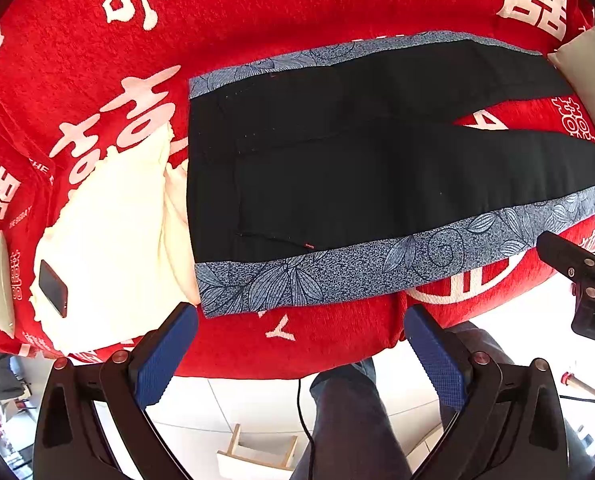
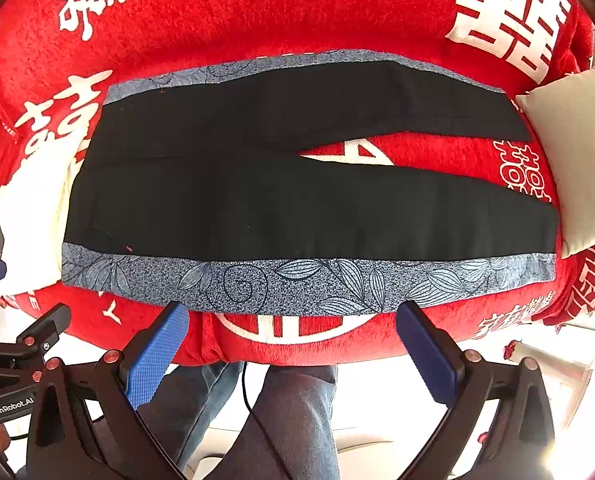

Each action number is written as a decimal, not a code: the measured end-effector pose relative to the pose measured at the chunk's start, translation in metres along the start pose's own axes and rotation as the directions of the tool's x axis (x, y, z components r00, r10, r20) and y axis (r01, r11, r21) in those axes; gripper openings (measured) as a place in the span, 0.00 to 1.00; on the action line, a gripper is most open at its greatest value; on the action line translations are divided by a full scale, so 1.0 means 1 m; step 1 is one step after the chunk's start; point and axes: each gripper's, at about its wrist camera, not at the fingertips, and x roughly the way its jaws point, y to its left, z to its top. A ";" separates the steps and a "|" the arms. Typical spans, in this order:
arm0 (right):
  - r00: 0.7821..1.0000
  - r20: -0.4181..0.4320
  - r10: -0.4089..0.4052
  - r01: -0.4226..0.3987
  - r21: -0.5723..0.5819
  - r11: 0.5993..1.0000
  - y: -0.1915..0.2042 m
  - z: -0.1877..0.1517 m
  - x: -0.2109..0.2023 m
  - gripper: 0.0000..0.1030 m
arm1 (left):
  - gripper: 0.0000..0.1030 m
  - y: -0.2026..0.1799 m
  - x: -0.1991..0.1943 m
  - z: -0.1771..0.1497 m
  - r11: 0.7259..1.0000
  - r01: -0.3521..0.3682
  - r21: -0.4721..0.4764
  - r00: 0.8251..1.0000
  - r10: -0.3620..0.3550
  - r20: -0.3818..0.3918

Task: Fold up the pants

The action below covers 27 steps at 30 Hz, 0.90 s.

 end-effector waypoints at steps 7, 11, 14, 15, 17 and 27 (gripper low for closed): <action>0.999 0.018 0.028 -0.029 0.070 0.997 -0.004 -0.002 0.011 1.00 | 1.00 0.006 0.018 0.002 0.999 0.046 0.008 0.999 -0.046 0.015; 0.996 0.014 0.090 -0.091 0.115 0.989 -0.010 -0.009 0.025 1.00 | 1.00 0.011 0.033 0.000 0.996 0.083 -0.015 0.996 -0.083 0.018; 0.988 0.002 0.156 -0.154 0.154 0.976 -0.019 -0.016 0.035 1.00 | 1.00 0.017 0.047 -0.003 0.992 0.097 -0.077 0.995 -0.097 0.011; 0.983 0.003 0.185 -0.183 0.171 0.968 -0.022 -0.019 0.038 1.00 | 1.00 0.019 0.054 -0.004 0.986 0.123 -0.110 0.992 -0.123 0.013; 0.966 0.008 0.258 -0.254 0.208 0.944 -0.030 -0.024 0.048 1.00 | 1.00 0.021 0.065 -0.009 0.974 0.151 -0.169 0.989 -0.149 0.024; 0.742 0.050 0.668 -0.637 0.363 0.680 -0.055 -0.058 0.141 0.87 | 1.00 0.033 0.128 -0.048 0.849 0.296 -0.438 0.955 -0.261 0.142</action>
